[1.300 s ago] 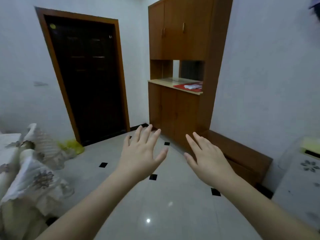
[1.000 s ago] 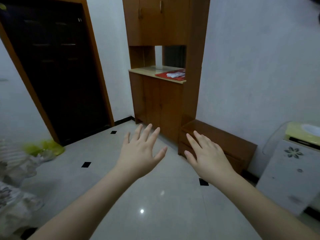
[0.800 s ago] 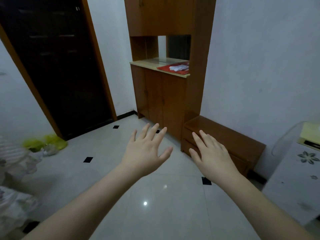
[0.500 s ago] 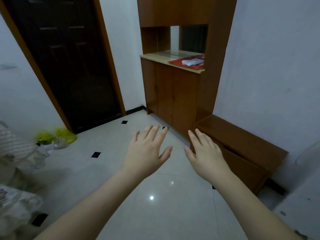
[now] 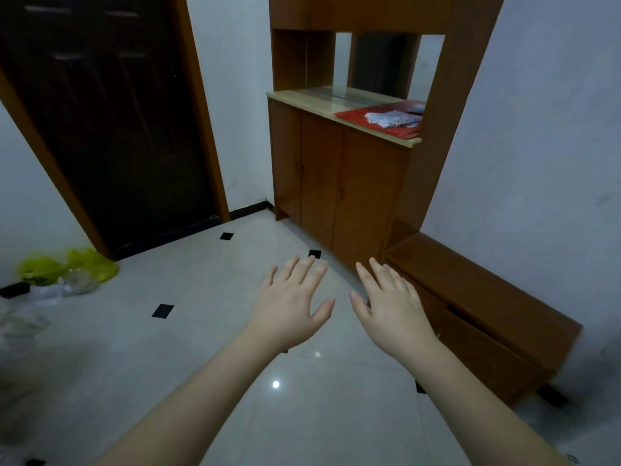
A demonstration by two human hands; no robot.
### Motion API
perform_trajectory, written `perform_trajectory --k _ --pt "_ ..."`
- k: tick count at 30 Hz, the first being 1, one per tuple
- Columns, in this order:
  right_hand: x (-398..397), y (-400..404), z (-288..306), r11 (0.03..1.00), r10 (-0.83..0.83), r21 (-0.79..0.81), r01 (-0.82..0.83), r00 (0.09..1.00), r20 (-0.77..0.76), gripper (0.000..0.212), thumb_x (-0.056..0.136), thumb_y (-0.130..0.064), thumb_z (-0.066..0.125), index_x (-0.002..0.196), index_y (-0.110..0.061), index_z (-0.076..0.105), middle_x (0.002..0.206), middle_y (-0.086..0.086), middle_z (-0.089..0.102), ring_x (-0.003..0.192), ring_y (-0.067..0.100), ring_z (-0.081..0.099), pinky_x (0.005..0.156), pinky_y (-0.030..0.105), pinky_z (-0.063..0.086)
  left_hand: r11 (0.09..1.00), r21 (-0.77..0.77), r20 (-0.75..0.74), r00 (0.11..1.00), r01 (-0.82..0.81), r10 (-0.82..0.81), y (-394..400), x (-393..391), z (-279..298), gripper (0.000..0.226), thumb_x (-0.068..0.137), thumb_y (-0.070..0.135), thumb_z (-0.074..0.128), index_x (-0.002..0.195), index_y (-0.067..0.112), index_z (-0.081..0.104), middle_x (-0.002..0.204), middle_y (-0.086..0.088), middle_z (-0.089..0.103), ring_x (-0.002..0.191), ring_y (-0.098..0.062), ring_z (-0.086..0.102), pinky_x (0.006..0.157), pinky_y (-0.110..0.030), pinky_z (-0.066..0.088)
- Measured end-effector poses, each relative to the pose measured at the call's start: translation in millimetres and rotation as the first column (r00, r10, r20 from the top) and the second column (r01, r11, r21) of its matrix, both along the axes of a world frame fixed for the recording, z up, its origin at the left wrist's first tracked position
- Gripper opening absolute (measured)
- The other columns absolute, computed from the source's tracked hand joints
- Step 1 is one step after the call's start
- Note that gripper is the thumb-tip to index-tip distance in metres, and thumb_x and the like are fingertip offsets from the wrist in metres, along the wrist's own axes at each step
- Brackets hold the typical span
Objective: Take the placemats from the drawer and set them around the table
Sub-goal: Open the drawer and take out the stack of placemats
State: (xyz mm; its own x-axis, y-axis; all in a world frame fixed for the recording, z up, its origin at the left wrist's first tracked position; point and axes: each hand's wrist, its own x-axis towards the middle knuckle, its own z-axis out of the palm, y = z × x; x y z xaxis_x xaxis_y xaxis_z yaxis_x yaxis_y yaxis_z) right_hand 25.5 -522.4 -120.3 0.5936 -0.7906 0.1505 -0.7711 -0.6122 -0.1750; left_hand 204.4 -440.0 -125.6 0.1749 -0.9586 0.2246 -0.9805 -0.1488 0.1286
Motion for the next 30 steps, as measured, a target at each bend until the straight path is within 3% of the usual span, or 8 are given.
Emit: perform_trajectory --k 7,18,24,30 --pt "3 -72 -11 0.977 -0.171 -0.141 0.159 0.982 -0.077 0.060 0.101 -0.050 0.031 0.156 -0.026 0.023 0.162 0.004 0.024 0.149 0.025 0.021 0.120 0.043 0.017 0.990 -0.040 -0.057 0.989 0.132 -0.134 -102 18 -13 0.070 0.094 0.060 0.023 0.156 0.030 0.019 0.162 0.003 0.028 0.150 -0.019 0.019 0.120 -0.045 0.018" --pt "-49 -233 -73 0.929 -0.369 -0.023 0.368 0.926 -0.084 0.060 0.102 -0.053 0.026 0.156 -0.028 0.019 0.164 0.002 0.020 0.151 0.022 0.016 0.121 0.041 0.014 0.938 0.037 -0.025 0.939 0.345 -0.344 -301 -24 -55 0.066 0.097 0.056 0.029 0.156 0.026 0.026 0.161 0.001 0.031 0.150 -0.020 0.021 0.122 -0.048 0.018" --pt "-81 -332 -78 0.917 -0.398 -0.035 0.397 0.915 -0.067 0.060 0.102 -0.048 0.030 0.156 -0.025 0.021 0.162 0.004 0.024 0.150 0.023 0.020 0.120 0.042 0.016 0.915 0.036 0.024 0.915 0.403 -0.404 -396 -44 -59 0.067 0.094 0.054 0.027 0.152 0.021 0.038 0.153 -0.002 0.045 0.146 -0.023 0.034 0.116 -0.052 0.029" --pt "-80 -403 -96 0.910 -0.412 0.030 0.413 0.910 -0.042 0.060 0.102 -0.047 0.030 0.157 -0.024 0.019 0.163 0.003 0.022 0.150 0.022 0.018 0.120 0.042 0.016 0.878 0.169 0.056 0.885 0.447 -0.461 -479 -42 -81 0.072 0.094 0.063 0.015 0.158 0.028 0.017 0.165 0.002 0.022 0.153 -0.025 0.012 0.123 -0.051 0.013"
